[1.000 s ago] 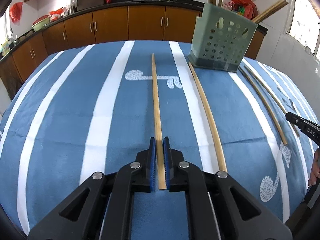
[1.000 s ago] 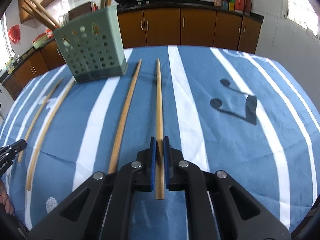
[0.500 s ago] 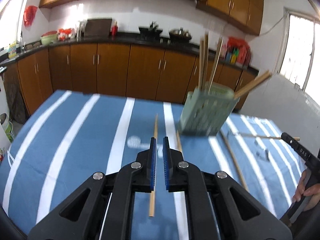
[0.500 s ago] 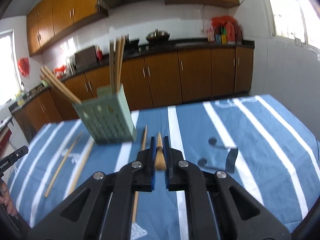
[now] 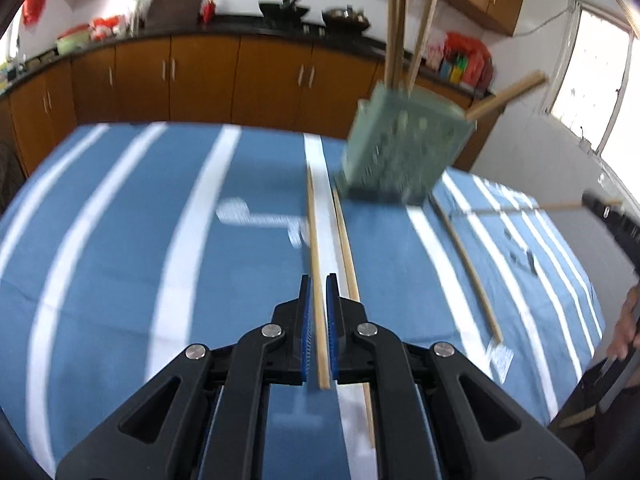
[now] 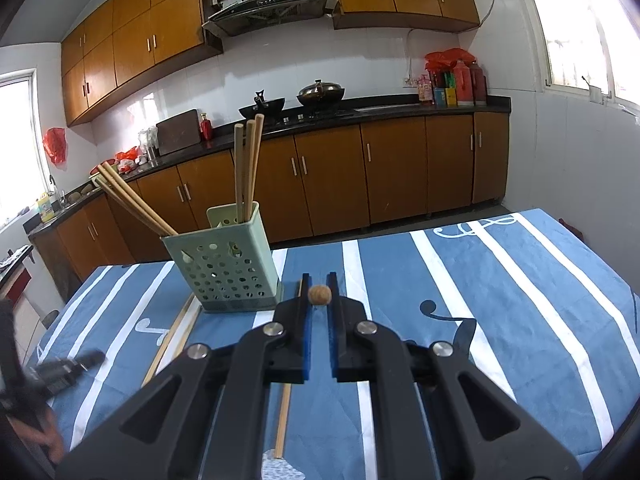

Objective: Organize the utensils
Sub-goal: 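Lift both held chopsticks upright and carry them over the green holder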

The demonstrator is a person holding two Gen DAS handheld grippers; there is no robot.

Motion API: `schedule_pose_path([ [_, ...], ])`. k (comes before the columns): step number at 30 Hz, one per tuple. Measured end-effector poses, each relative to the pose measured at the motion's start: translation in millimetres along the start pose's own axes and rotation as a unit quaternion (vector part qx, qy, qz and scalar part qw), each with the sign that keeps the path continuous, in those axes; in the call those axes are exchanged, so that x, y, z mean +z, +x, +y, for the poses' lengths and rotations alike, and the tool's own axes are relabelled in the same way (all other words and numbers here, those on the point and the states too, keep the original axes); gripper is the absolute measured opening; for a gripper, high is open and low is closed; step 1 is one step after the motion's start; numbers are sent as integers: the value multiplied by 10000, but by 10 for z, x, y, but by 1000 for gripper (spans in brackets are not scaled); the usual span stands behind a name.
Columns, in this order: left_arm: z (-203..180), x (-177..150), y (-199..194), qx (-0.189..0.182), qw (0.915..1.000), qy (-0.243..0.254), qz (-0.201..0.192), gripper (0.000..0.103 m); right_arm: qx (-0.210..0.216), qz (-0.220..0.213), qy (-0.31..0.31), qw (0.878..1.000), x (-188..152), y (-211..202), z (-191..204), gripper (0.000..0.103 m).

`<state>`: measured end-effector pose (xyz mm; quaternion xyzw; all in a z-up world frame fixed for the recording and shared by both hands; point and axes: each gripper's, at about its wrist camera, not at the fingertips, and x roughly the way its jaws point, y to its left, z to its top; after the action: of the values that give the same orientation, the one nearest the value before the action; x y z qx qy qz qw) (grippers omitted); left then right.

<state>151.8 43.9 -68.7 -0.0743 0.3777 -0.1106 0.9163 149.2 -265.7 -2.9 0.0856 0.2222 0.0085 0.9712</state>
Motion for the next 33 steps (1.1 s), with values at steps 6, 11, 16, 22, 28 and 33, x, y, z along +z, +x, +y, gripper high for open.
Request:
schedule_pose_path([
  [6,-128,-168,212,84,9993,186,306,26,9,24,-15,10000,-8,-4,16,8],
  [11,-147,-231,340,320,9982,269,431,37,12,86,-23,10000,-37,17,20,8],
  [16,-150,-285,330,614,9965,368,429,13,13,111,-15,9999,-53,34,22,8],
  [22,-116,-323,280,659,9953,545,456,7,18,107,-5,9999,-56,34,18,8],
  [28,-36,-179,43,463,9979,410,200,7,2,1,22,10000,-18,-11,-19,8],
  [33,-28,66,-286,353,9982,374,-318,7,-8,-70,48,10000,15,-33,-30,8],
])
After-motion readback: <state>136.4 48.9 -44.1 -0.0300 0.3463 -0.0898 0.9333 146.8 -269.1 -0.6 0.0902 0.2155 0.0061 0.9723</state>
